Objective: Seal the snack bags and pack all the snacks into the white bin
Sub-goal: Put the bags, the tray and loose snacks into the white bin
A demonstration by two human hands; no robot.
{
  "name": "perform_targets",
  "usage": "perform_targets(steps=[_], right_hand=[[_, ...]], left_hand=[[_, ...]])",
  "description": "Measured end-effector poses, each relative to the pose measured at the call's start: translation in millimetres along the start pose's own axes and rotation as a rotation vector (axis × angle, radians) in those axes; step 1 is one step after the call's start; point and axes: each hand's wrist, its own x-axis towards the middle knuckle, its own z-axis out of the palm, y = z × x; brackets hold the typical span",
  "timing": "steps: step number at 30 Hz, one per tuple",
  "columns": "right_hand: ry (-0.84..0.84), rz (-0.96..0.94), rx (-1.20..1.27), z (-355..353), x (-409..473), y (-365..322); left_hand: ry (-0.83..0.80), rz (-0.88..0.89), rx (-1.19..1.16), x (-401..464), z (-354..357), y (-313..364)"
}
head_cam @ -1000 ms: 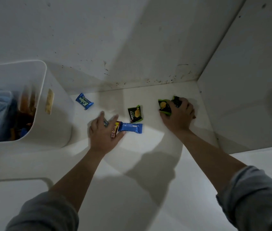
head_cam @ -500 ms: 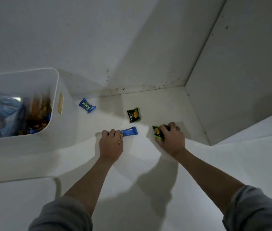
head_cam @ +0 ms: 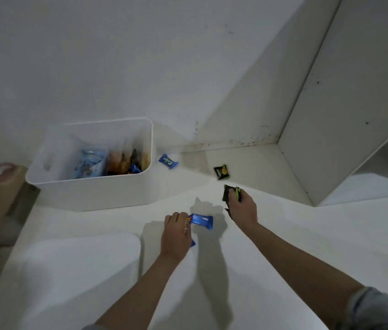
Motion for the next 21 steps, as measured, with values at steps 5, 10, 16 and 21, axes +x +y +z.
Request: perform_targets(steps=[5,10,16,21], right_hand=[[-0.020,-0.090,0.210,48.1,-22.3,-82.5],[-0.050,-0.188,0.378,90.7,-32.0,-174.7],[-0.068,-0.256,0.392,129.5,-26.2,-236.3],[-0.105,-0.277,0.318,153.8,-14.0,-249.9]], left_hand=[[0.236,0.039,-0.088,35.0,-77.0,0.0],[0.404,-0.053,-0.181,93.7,-159.1,-19.4],[0.455,-0.128,-0.115,149.2,-217.7,-46.3],[0.413,-0.337,-0.206,174.5,-226.9,-69.6]])
